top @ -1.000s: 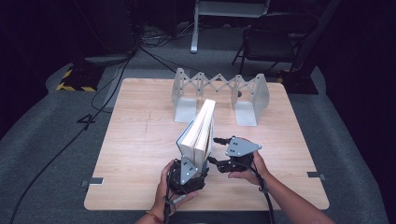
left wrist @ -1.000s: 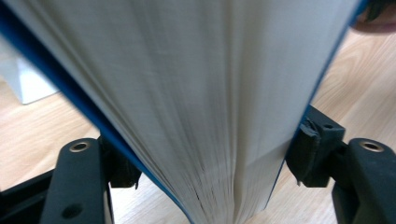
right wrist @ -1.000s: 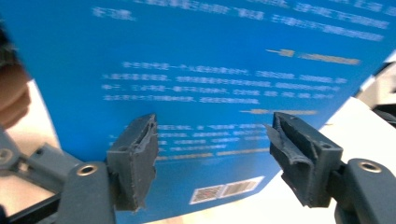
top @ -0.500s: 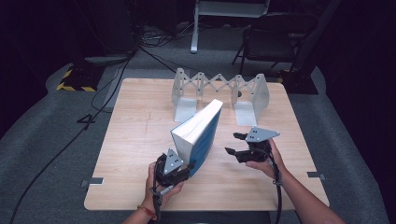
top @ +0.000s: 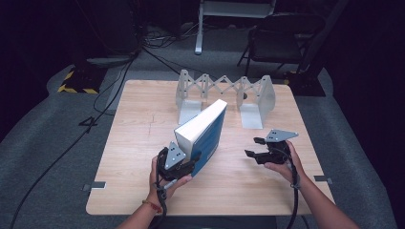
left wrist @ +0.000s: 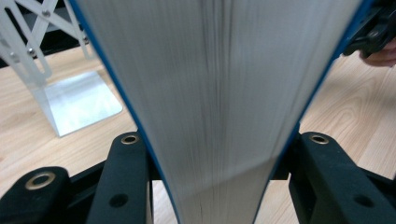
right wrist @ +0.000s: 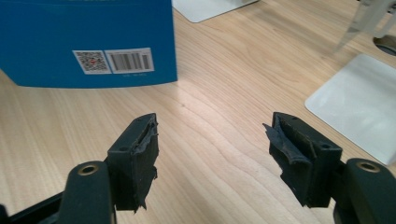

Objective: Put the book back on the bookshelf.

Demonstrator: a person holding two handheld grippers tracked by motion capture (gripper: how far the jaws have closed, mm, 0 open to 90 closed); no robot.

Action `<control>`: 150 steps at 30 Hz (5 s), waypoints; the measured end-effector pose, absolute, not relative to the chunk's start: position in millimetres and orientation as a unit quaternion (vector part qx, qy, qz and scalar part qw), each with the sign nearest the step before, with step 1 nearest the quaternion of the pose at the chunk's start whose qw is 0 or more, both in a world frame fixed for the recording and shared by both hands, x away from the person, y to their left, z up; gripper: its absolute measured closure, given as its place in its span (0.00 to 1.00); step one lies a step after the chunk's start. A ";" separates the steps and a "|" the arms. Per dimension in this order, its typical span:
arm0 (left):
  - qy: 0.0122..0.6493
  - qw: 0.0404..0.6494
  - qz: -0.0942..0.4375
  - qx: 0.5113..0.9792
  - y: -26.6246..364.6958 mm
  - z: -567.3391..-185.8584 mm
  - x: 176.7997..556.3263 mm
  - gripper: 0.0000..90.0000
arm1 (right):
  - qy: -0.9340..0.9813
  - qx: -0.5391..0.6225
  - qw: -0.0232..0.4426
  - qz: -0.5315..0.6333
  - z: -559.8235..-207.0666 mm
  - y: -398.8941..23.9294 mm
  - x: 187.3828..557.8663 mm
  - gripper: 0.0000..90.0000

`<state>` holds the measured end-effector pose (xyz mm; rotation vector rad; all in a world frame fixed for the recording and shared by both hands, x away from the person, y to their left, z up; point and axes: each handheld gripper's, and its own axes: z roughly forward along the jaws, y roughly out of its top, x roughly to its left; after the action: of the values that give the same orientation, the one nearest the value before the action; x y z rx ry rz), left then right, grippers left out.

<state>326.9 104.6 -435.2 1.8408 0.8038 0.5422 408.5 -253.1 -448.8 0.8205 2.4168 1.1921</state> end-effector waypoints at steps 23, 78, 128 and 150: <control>0.243 0.567 0.106 0.780 87.0 -425.5 317.5 0.66 | 0.854 0.221 0.162 0.442 -438.7 -257.0 402.7 0.34; 0.168 0.506 0.133 0.835 116.8 -435.9 324.6 0.41 | 0.832 0.037 0.070 0.549 -383.6 -202.8 362.3 0.55; 0.203 0.483 0.181 0.832 94.2 -442.7 330.1 0.35 | 0.911 0.107 0.060 0.393 -319.1 -186.6 356.5 0.66; 0.339 0.315 0.151 0.874 162.4 -489.7 333.3 0.18 | 0.887 0.224 0.120 0.386 -308.9 -237.0 378.5 0.67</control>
<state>333.3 162.4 -489.7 2.3014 0.8928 0.3978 378.5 -237.0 -308.9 0.6548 2.5908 1.1288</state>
